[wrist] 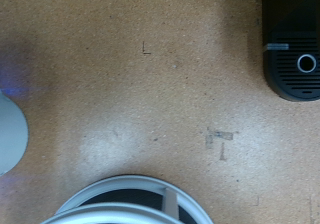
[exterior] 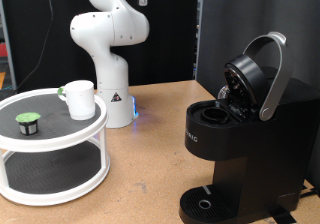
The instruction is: Make a cup of coffee with the keurig machine
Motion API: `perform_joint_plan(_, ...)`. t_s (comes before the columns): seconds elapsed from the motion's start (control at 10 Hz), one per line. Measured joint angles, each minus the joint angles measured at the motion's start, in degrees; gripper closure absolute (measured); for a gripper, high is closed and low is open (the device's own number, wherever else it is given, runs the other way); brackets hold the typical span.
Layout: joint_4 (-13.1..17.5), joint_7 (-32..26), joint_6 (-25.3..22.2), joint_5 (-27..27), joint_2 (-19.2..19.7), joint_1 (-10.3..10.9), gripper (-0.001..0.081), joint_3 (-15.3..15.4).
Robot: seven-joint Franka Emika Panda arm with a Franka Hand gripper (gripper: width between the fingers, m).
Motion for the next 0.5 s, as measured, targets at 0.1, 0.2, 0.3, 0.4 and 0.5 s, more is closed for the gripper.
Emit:
perform_joint_plan(0.1,-1.4,0.1,2.5,0.0,0.0,0.0,-0.0002,0.0)
perform_joint_plan(0.2,-2.8,0.1,4.5,-0.2,0.1,-0.1,-0.0002,0.0)
perform_joint_plan(0.3,-3.8,0.1,6.2,-0.3,0.4,-0.4,-0.0002,-0.3)
perform_joint_plan(0.4,-4.4,-0.4,7.2,-0.6,0.7,-0.8,-0.0002,-1.1)
perform_joint_plan(0.5,-4.5,-1.5,7.3,-1.3,1.0,-1.1,-0.0002,-2.2)
